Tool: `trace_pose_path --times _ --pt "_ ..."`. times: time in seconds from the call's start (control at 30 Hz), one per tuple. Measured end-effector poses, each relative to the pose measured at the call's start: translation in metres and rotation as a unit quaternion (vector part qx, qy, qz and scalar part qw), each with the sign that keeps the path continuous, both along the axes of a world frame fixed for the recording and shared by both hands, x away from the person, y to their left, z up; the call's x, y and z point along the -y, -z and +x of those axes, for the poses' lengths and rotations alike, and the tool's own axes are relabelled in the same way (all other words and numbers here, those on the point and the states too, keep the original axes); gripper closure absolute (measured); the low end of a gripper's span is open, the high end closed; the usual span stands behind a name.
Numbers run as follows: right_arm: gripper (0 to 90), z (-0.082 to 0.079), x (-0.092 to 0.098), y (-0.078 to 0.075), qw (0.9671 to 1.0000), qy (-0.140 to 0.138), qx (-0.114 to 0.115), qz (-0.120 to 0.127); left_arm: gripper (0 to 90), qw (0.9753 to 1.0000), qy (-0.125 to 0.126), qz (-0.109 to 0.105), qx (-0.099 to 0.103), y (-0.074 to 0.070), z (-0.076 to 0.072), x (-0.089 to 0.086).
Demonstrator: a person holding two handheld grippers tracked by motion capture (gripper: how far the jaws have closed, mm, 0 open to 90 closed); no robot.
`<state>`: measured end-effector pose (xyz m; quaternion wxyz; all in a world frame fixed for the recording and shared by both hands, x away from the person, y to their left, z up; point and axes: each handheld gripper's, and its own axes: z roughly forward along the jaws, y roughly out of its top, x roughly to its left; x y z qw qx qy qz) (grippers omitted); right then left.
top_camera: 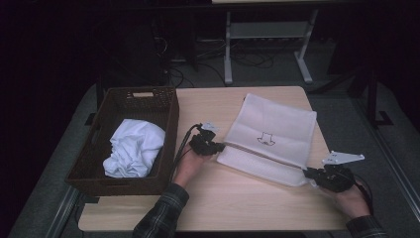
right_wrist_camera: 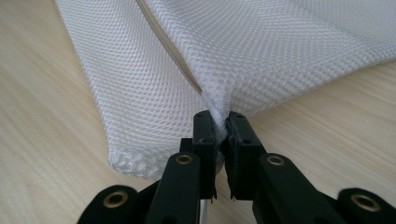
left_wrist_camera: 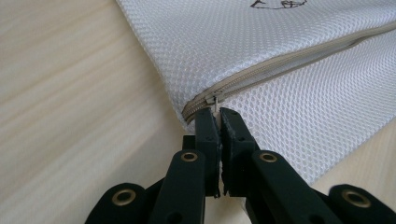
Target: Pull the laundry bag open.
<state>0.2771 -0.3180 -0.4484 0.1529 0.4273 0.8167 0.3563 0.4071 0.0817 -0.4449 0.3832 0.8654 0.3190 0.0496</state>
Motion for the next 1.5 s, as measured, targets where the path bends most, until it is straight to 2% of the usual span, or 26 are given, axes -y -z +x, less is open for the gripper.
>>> trace_pose_path --times 0.4,0.6,0.73,0.93,1.07,1.17,1.2,1.23,1.27,1.3,1.43,1.47,1.5 --pt "81.9 0.008 0.019 0.005 0.9992 0.039 0.005 -0.012 86.4 0.9997 0.022 -0.008 0.003 0.004 0.029 0.029" --pt "81.0 0.013 0.029 0.008 0.9981 0.059 0.006 -0.018 86.4 0.9993 0.029 -0.023 0.003 0.009 0.049 0.045" --pt "81.0 0.016 0.033 0.009 0.9974 0.069 0.006 -0.021 86.4 0.9991 0.032 -0.028 0.001 0.01 0.057 0.054" --pt "79.3 0.02 0.041 0.015 0.9959 0.087 -0.003 -0.028 86.1 0.9991 0.036 -0.023 0.0 0.015 0.066 0.066" --pt "78.1 0.022 0.042 0.017 0.9956 0.088 -0.008 -0.029 85.6 0.9991 0.035 -0.021 0.0 0.02 0.069 0.069" --pt "74.1 0.022 0.042 0.018 0.9957 0.088 -0.013 -0.026 68.2 0.9993 0.029 -0.023 0.002 0.02 0.07 0.068" --pt "70.0 0.022 0.042 0.018 0.9958 0.088 -0.016 -0.022 68.2 0.9994 0.025 -0.023 0.003 0.02 0.07 0.067" --pt "66.4 0.022 0.042 0.018 0.9959 0.087 -0.017 -0.019 60.5 0.9995 0.023 -0.023 0.001 0.019 0.07 0.067" --pt "58.0 0.021 0.041 0.017 0.9963 0.084 -0.014 -0.012 50.3 0.9994 0.023 -0.024 0.001 0.019 0.069 0.066" --pt "58.0 0.021 0.041 0.017 0.9963 0.084 -0.014 -0.012 50.3 0.9994 0.022 -0.026 0.0 0.018 0.069 0.065" --pt "43.9 0.02 0.038 0.015 0.9965 0.083 -0.007 0.006 34.2 0.9992 0.022 -0.033 -0.003 0.016 0.064 0.06" --pt "37.2 0.019 0.037 0.014 0.9966 0.08 -0.001 0.018 29.6 0.9989 0.027 -0.036 -0.009 0.014 0.062 0.057" --pt "37.2 0.019 0.037 0.014 0.9966 0.08 -0.001 0.018 26.8 0.9989 0.027 -0.036 -0.009 0.014 0.062 0.057"
